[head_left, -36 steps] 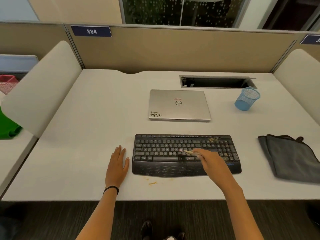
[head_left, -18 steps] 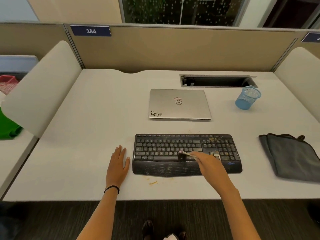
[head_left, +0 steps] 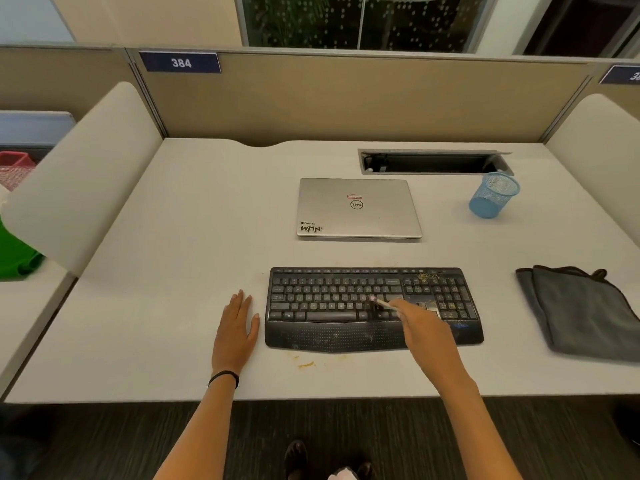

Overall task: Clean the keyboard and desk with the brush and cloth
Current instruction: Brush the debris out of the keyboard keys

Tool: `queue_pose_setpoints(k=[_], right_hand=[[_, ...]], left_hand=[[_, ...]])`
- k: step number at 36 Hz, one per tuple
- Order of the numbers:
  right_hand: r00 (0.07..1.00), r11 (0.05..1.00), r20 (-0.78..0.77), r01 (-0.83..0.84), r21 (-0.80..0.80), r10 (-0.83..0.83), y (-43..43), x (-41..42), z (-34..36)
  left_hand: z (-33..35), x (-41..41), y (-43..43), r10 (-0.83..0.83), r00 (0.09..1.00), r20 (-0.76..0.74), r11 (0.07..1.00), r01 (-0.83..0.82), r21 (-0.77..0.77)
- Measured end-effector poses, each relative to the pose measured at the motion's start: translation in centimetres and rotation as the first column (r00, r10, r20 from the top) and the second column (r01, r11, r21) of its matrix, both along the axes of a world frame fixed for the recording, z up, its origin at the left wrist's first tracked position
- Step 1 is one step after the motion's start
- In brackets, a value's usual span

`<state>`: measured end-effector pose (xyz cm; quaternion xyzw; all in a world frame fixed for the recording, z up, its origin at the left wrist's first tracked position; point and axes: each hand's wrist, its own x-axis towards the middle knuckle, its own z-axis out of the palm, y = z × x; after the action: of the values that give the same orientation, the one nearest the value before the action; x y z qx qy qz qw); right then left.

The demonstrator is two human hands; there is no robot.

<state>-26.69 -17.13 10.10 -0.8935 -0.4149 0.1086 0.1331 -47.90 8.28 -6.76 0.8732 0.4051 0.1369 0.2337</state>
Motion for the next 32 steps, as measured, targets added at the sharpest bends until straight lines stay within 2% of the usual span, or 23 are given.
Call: queue_pose_setpoints(k=[5, 9, 13, 16, 20, 24, 29, 32], right_hand=[[0.99, 0.987, -0.08, -0.125, -0.101, 0.117, 0.0, -0.2, 0.6], [0.978, 0.988, -0.136, -0.157, -0.002, 0.156, -0.5, 0.1, 1.3], [0.997, 0.997, -0.018, -0.068, 0.047, 0.069, 0.1, 1.0, 0.9], [0.998, 0.998, -0.01, -0.055, -0.029, 0.055, 0.5, 1.3, 0.8], [0.99, 0.973, -0.055, -0.136, -0.184, 0.128, 0.6, 1.0, 1.6], [0.979, 0.981, -0.141, -0.163, -0.105, 0.148, 0.1, 1.2, 2.3], [0.998, 0.998, -0.028, -0.053, 0.025, 0.053, 0.7, 1.6, 0.9], [0.997, 0.998, -0.052, -0.055, -0.019, 0.054, 1.0, 1.4, 0.1]], left_hand=[[-0.1, -0.1, 0.2, -0.032, 0.999, -0.033, 0.999, 0.032, 0.018], [-0.2, -0.1, 0.1, -0.037, 0.999, -0.037, 0.999, 0.038, 0.023], [-0.1, -0.1, 0.1, -0.04, 0.999, -0.031, 0.999, 0.041, 0.02], [-0.1, -0.1, 0.1, -0.039, 0.999, -0.026, 0.999, 0.039, 0.016], [-0.1, -0.1, 0.1, -0.033, 0.999, -0.022, 0.999, 0.034, 0.01], [0.0, -0.1, 0.0, -0.033, 0.999, -0.015, 0.999, 0.033, 0.004], [0.0, -0.1, 0.1, -0.031, 0.999, -0.017, 0.999, 0.032, 0.005], [0.0, 0.0, 0.1, -0.044, 0.998, -0.038, 0.999, 0.044, 0.006]])
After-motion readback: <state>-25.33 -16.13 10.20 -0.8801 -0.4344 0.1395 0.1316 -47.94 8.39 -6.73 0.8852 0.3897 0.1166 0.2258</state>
